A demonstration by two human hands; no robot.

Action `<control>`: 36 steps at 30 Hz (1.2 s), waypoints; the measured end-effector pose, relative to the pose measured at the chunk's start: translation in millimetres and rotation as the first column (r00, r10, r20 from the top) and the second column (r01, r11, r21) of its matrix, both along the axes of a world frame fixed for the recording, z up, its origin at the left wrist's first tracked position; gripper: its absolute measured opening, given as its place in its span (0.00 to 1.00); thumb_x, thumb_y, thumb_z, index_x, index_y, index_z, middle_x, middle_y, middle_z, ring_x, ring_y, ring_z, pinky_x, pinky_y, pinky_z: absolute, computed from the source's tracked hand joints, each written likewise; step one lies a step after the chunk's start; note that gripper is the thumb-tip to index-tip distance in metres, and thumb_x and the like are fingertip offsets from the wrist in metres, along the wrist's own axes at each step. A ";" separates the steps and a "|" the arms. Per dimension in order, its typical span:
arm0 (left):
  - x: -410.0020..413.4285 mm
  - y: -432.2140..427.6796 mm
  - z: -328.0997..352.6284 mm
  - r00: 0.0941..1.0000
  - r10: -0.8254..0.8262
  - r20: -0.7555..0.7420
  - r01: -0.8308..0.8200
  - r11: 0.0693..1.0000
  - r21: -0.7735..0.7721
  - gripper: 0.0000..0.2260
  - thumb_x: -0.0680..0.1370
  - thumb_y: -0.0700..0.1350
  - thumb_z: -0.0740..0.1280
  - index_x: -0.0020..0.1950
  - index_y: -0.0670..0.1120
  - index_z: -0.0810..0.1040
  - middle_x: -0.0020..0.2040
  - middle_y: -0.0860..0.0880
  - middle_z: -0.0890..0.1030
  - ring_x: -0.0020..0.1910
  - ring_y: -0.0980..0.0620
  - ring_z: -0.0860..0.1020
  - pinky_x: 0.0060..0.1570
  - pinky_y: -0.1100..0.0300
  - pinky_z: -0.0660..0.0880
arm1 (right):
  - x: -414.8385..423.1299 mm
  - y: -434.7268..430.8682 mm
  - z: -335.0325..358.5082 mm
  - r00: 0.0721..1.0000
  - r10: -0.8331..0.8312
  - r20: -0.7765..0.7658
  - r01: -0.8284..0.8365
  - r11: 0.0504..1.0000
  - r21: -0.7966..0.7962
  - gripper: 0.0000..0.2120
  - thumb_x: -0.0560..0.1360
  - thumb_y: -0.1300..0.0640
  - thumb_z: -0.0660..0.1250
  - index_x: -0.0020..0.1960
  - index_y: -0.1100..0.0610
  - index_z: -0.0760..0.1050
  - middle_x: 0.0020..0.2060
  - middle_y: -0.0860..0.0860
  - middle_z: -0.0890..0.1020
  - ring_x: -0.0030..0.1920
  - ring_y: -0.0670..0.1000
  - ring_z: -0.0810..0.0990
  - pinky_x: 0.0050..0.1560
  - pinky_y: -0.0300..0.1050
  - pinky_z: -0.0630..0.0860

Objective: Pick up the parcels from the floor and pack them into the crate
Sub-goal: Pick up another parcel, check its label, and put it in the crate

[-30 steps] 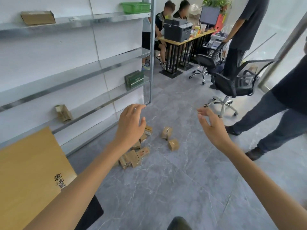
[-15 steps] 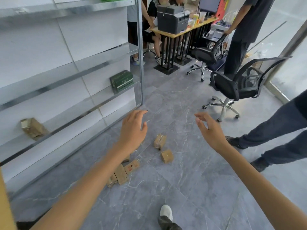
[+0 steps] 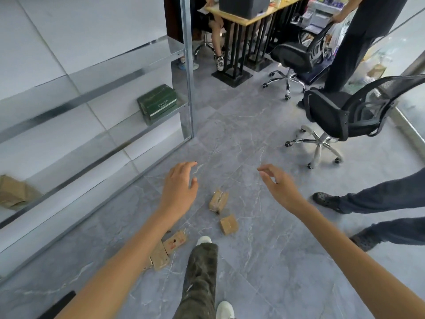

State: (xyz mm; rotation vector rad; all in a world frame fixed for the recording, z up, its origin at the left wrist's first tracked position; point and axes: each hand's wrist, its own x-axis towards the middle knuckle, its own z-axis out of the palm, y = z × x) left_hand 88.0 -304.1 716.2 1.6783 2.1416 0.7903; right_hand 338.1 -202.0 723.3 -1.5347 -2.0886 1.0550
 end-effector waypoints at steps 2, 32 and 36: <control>-17.3 35.0 -14.5 0.999 -0.004 0.032 0.005 1.000 -0.027 0.17 0.80 0.42 0.61 0.69 0.46 0.68 0.65 0.47 0.72 0.66 0.48 0.69 0.63 0.55 0.67 | -17.3 30.4 -14.1 1.000 -0.011 0.019 0.012 0.999 -0.040 0.12 0.81 0.56 0.58 0.61 0.58 0.74 0.57 0.51 0.79 0.60 0.48 0.75 0.54 0.38 0.65; -18.5 288.1 -778.3 0.174 0.887 0.428 0.091 0.418 -0.904 0.33 0.81 0.33 0.55 0.77 0.54 0.41 0.73 0.41 0.62 0.66 0.39 0.70 0.61 0.45 0.69 | -140.2 298.5 -782.1 0.829 0.324 0.456 -0.017 0.829 -0.559 0.29 0.79 0.63 0.53 0.78 0.54 0.49 0.77 0.56 0.49 0.75 0.65 0.52 0.73 0.57 0.56; -4.6 301.9 -806.8 -0.052 0.875 0.481 0.138 0.484 -0.864 0.29 0.77 0.26 0.50 0.76 0.46 0.55 0.62 0.39 0.71 0.51 0.42 0.76 0.63 0.45 0.67 | -139.4 297.2 -819.3 0.912 0.198 0.361 0.047 0.822 -0.568 0.24 0.78 0.62 0.55 0.74 0.59 0.60 0.72 0.60 0.59 0.69 0.63 0.65 0.67 0.48 0.63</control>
